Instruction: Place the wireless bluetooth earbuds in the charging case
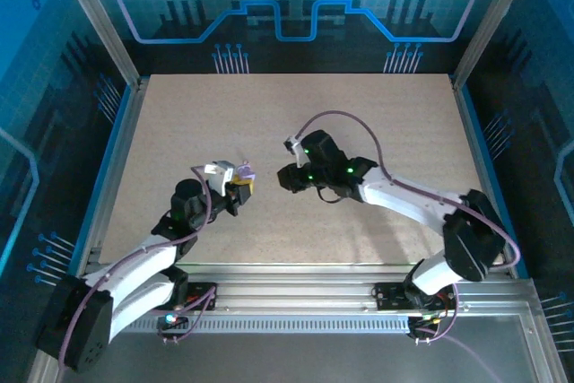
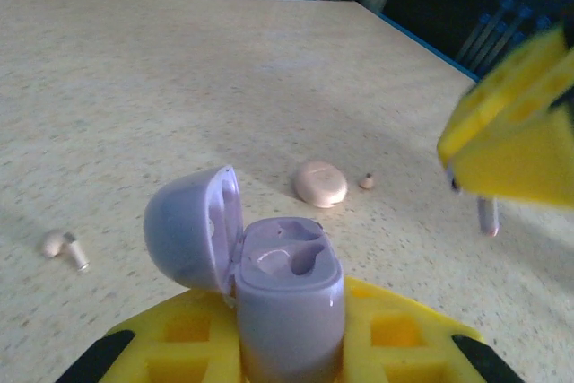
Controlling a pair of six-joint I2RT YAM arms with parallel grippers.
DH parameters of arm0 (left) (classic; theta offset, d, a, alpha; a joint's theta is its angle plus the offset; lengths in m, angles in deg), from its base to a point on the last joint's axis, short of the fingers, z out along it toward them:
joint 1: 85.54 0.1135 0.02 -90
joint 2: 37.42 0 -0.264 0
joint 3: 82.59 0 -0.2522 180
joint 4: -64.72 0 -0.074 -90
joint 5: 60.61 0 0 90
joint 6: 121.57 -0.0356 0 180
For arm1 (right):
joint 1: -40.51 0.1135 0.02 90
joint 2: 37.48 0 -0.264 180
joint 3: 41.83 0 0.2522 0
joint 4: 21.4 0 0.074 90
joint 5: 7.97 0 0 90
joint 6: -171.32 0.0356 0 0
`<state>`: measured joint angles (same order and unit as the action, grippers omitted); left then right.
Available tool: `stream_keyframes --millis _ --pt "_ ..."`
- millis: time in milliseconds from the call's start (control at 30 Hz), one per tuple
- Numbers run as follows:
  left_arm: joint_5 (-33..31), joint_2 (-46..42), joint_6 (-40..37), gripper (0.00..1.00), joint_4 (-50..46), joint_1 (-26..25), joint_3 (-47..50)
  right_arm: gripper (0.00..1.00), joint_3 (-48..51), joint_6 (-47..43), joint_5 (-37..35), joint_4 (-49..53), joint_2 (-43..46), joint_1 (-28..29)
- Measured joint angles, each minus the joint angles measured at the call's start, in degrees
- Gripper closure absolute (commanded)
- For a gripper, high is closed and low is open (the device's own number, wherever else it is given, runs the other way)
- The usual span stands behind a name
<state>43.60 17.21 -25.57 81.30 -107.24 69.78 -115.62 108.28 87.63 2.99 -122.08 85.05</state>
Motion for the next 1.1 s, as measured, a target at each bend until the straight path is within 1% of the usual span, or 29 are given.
stream_keyframes --millis 233,333,467,767,1100 --pt "5.8 9.2 -6.1 0.88 5.2 -4.8 -5.1 0.78 4.5 -6.2 0.9 -2.3 9.6 -1.5" --pt "8.3 11.1 -7.1 0.88 8.5 -5.7 -5.4 0.78 5.7 -9.2 1.4 -3.1 11.9 -1.9" --pt "11.0 12.3 -8.4 0.88 10.1 -6.4 -6.0 0.78 7.8 -12.7 2.9 -4.9 14.5 -1.9" --pt "15.1 12.6 -9.2 0.88 14.1 -7.1 -6.4 0.79 10.6 -16.4 7.6 -11.6 15.7 -1.9" --pt "16.2 12.6 -9.2 0.88 15.0 -7.3 -6.4 0.79 12.2 -16.5 9.9 -16.6 15.7 -1.9"
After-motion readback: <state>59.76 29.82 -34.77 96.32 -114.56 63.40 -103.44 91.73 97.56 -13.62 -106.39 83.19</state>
